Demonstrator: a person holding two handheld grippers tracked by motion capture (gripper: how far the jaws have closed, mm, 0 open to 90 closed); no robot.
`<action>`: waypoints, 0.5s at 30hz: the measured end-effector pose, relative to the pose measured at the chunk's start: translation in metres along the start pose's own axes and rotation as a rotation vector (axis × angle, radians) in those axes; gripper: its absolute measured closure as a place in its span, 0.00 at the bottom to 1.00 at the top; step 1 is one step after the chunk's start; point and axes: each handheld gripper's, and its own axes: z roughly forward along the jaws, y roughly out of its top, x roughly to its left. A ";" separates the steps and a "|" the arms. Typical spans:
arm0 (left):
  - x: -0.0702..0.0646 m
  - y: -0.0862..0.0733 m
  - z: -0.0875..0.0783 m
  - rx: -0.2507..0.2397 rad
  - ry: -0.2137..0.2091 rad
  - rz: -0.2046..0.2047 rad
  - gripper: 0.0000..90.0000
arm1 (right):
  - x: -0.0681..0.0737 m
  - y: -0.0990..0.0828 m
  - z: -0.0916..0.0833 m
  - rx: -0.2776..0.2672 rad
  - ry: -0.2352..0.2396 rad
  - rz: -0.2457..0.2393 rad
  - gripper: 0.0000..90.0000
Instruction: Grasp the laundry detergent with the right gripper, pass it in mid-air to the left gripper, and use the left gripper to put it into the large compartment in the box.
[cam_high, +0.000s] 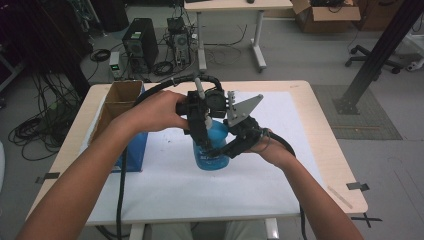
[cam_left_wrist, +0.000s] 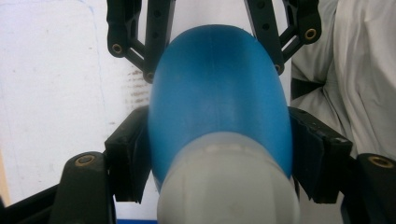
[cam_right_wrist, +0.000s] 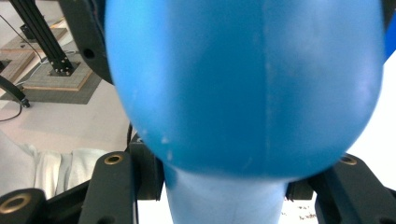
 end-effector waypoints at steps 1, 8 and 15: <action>0.000 0.000 0.000 0.000 0.002 0.002 0.36 | 0.000 0.000 0.000 0.000 0.000 0.000 0.49; 0.001 0.000 0.001 0.003 0.003 -0.002 0.41 | 0.000 -0.001 0.000 0.000 0.003 -0.002 0.49; -0.001 0.001 0.001 0.012 0.017 0.007 0.41 | 0.000 -0.001 0.000 0.000 0.002 -0.002 0.49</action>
